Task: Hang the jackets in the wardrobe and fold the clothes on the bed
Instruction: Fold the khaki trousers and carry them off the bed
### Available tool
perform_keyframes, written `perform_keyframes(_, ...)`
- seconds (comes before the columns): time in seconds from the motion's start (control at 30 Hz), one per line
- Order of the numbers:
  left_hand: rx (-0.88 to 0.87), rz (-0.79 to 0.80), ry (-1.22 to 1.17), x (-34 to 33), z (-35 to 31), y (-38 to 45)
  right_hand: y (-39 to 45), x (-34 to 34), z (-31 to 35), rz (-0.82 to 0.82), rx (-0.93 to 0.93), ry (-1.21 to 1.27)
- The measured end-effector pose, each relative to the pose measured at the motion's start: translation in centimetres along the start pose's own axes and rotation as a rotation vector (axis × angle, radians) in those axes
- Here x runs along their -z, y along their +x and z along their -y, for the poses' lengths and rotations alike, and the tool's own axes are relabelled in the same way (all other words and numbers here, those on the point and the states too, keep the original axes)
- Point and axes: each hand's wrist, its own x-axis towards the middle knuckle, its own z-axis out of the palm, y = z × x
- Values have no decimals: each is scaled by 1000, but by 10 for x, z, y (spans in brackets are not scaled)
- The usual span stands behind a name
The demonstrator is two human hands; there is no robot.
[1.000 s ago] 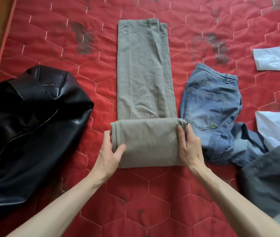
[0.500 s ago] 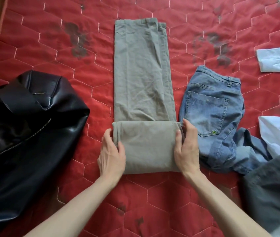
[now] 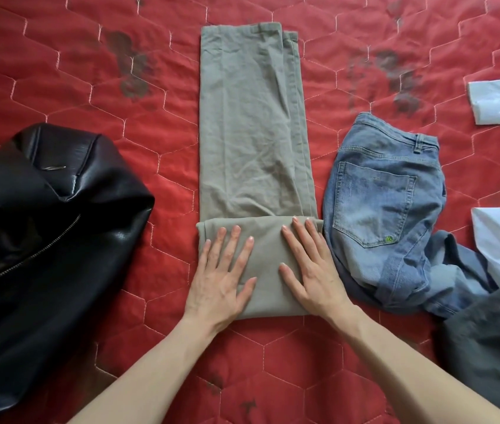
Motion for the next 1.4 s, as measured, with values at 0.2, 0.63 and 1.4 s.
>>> perform_keyframes(0.2,-127,137,82,17,5,-9,-1,0,2,29,-26,-134)
perform_keyframes(0.63,-31,357,255,37,-24,-25,-37,36,11,196,172,-201)
perform_keyframes(1.4,398,397,-810,150,29,-17,-71,125,60,-104,-352,549)
